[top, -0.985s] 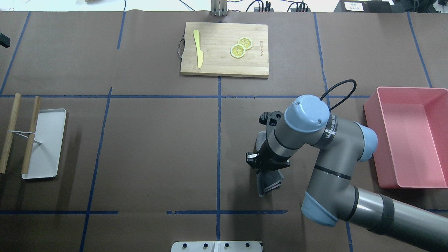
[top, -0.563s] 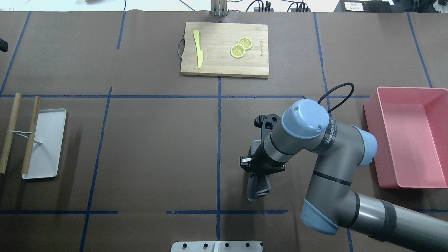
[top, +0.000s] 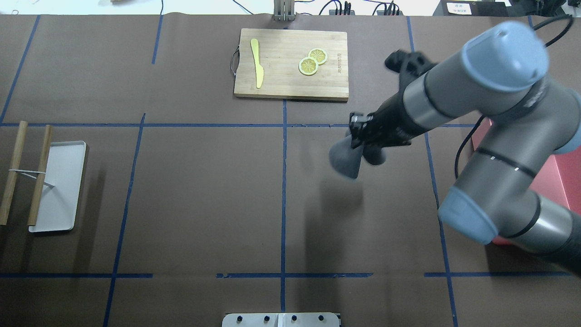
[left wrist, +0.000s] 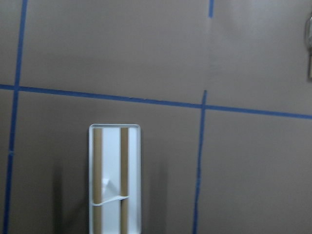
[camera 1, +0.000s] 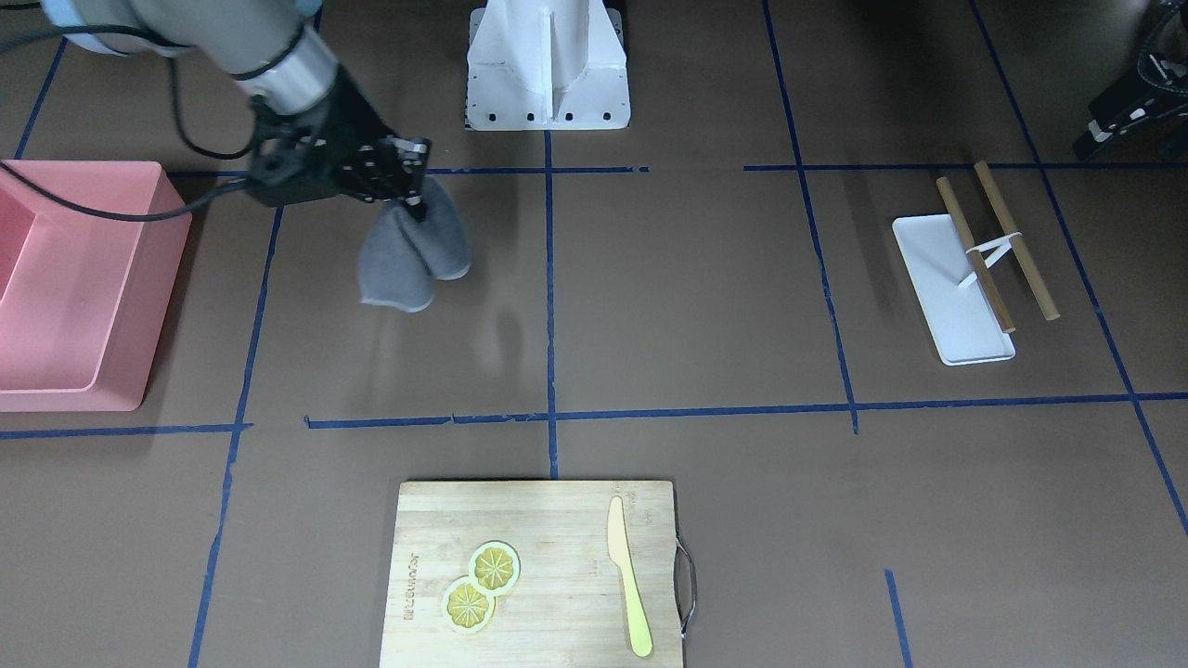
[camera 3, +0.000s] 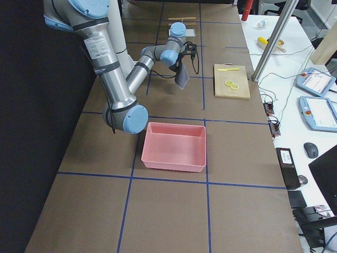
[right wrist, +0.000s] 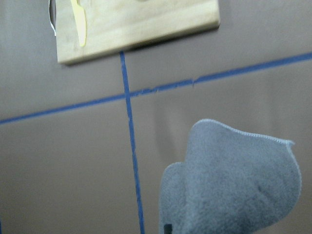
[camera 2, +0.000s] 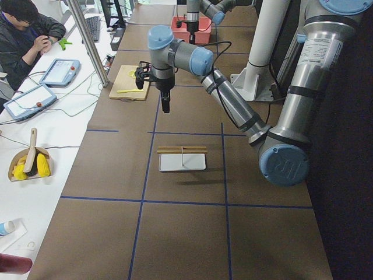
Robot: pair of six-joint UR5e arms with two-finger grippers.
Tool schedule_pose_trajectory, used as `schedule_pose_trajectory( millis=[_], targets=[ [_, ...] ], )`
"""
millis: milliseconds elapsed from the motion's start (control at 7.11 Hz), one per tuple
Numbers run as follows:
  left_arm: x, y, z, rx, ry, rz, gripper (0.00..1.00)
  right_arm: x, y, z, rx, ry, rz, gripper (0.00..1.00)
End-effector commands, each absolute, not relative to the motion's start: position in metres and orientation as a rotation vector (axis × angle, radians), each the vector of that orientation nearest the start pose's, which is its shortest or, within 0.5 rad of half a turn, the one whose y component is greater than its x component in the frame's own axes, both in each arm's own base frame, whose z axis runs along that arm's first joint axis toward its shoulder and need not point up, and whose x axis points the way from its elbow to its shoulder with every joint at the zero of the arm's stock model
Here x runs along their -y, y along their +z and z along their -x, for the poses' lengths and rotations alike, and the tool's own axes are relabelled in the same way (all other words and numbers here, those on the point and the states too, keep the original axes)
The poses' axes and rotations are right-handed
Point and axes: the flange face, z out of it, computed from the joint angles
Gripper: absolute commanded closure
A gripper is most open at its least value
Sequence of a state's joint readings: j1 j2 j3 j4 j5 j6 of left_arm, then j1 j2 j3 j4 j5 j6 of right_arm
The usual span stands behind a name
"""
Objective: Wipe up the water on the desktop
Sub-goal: 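Lift the grey cloth and carry it over the pink bin with the right gripper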
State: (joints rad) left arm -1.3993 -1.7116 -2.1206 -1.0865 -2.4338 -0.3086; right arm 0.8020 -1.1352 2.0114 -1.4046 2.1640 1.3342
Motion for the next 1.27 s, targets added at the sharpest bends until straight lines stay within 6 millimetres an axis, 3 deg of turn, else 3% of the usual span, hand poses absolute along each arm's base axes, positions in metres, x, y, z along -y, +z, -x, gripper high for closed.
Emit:
schedule_pose_trajectory(
  millis=[0,141,422,563,704,844,985,1126],
  targets=[
    [0.482,0.461,-0.003,-0.863,0.047,0.07,0.0,0.481,0.231,0.249,1.082,0.182,-0.115,1.0],
    [0.495,0.497,0.004,-0.862,0.063,0.07,0.0,0.481,0.253,0.218,1.014,0.12,-0.158,1.0],
    [0.521,0.577,0.007,-0.867,0.077,0.029,0.0,0.449,0.299,0.14,0.849,0.052,-0.134,0.99],
    [0.529,0.592,0.01,-0.868,0.078,0.003,0.0,0.425,0.347,0.097,0.778,0.001,-0.11,0.98],
    [0.532,0.591,0.014,-0.867,0.071,-0.002,0.0,0.394,0.409,0.073,0.743,-0.069,-0.032,0.98],
    [0.532,0.592,0.014,-0.867,0.073,0.0,0.0,0.391,0.447,0.069,0.718,-0.133,0.011,0.97],
    [0.532,0.593,0.014,-0.865,0.073,0.0,0.0,0.399,0.461,0.071,0.708,-0.126,0.032,0.97],
    [0.531,0.594,0.018,-0.86,0.066,-0.003,0.0,0.403,0.47,0.073,0.709,-0.122,0.046,0.81]
  ],
)
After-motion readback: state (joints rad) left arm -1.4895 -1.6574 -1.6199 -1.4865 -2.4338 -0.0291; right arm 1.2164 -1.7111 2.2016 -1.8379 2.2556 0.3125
